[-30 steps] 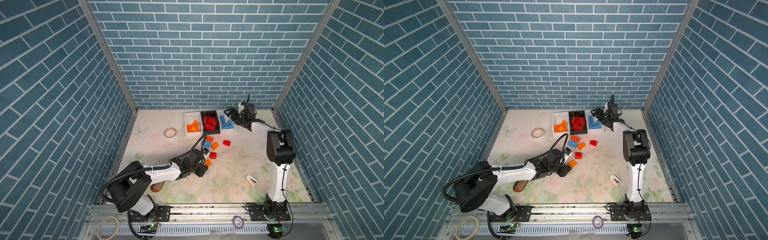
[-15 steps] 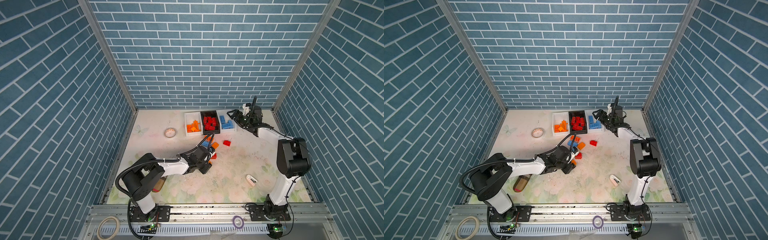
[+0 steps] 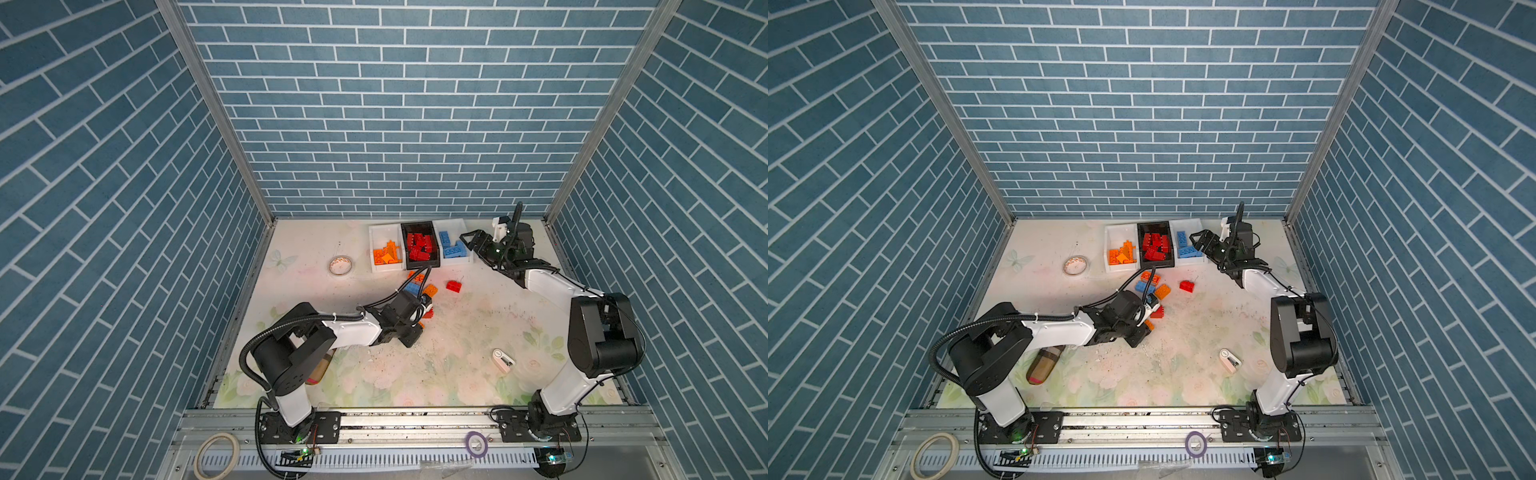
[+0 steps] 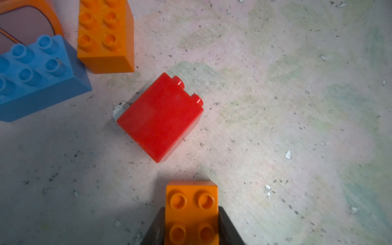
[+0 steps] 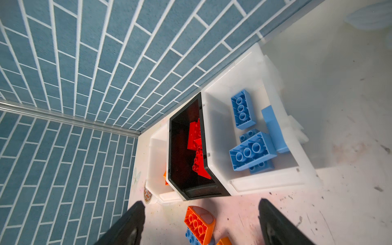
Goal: Sort the legos into containers by color
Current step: Pick up the lego from the center of the table, then place the lego in the container.
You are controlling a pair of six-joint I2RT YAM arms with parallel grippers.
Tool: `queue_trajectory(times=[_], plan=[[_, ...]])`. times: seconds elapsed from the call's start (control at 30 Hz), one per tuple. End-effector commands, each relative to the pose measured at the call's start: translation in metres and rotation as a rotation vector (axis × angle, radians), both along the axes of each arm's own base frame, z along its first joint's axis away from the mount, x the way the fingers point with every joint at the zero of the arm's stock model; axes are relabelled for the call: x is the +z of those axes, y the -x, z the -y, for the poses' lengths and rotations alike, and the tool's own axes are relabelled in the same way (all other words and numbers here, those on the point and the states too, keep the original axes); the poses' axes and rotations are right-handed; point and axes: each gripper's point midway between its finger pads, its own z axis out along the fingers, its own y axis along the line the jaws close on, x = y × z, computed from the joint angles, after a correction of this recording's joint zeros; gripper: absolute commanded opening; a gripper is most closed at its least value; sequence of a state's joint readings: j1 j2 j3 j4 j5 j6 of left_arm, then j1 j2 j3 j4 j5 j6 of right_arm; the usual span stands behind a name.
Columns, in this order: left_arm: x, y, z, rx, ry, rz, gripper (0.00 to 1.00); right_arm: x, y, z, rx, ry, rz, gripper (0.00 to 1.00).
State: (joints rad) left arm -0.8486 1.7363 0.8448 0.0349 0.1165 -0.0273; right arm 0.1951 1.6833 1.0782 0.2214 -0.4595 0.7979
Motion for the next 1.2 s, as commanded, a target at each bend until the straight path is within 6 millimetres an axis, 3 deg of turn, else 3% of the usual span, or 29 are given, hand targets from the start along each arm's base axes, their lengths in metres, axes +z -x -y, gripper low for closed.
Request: queue_trajectory(times=[0.0,0.3,0.5,0.77,1.17], plan=[[0.003,-0.001,0.000,-0.005,0.004,-0.004,0.28,0.012,0.010,0.005,0.022,0.055,0.066,0.84],[0.032,-0.004,0.004,0.053,0.145,-0.021,0.25,-0.001,0.051,0.004,0.139,0.153,0.130,0.84],[0.062,-0.019,-0.005,0.118,0.247,-0.017,0.26,-0.014,0.083,-0.007,0.274,0.230,0.169,0.83],[0.109,-0.067,-0.031,0.251,0.395,0.013,0.26,-0.031,0.128,-0.050,0.471,0.312,0.208,0.83],[0.146,-0.159,-0.076,0.447,0.494,0.067,0.26,-0.058,0.164,-0.103,0.675,0.400,0.235,0.82]])
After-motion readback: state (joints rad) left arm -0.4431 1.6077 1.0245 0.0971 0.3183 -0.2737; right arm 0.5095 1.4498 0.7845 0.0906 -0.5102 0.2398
